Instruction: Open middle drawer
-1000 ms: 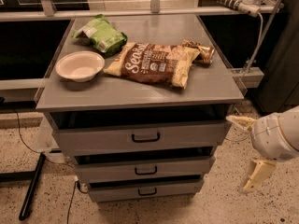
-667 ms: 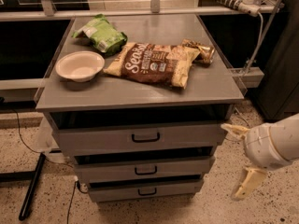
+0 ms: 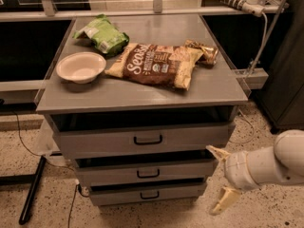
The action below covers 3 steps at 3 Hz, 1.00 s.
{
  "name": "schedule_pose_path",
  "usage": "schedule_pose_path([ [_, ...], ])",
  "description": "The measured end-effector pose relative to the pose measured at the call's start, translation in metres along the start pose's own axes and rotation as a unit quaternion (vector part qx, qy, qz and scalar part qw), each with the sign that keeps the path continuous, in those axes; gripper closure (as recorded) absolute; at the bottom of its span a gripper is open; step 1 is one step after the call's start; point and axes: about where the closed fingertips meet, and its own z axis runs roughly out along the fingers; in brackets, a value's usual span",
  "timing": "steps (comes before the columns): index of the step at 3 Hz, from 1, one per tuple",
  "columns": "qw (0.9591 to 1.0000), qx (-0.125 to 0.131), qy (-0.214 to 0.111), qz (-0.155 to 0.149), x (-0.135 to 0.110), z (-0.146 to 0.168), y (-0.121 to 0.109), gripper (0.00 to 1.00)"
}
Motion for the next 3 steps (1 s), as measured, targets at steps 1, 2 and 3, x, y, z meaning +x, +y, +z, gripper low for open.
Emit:
schedule_pose_path([
  [1, 0.9992, 0.020, -0.033, 0.013, 0.020, 0.045, -0.003, 0.00],
  [2, 0.9972, 0.029, -0.065, 0.021, 0.043, 0.097, -0.012, 0.00],
  [3, 0.9972, 0.029, -0.065, 0.021, 0.043, 0.097, -0.012, 0.00],
])
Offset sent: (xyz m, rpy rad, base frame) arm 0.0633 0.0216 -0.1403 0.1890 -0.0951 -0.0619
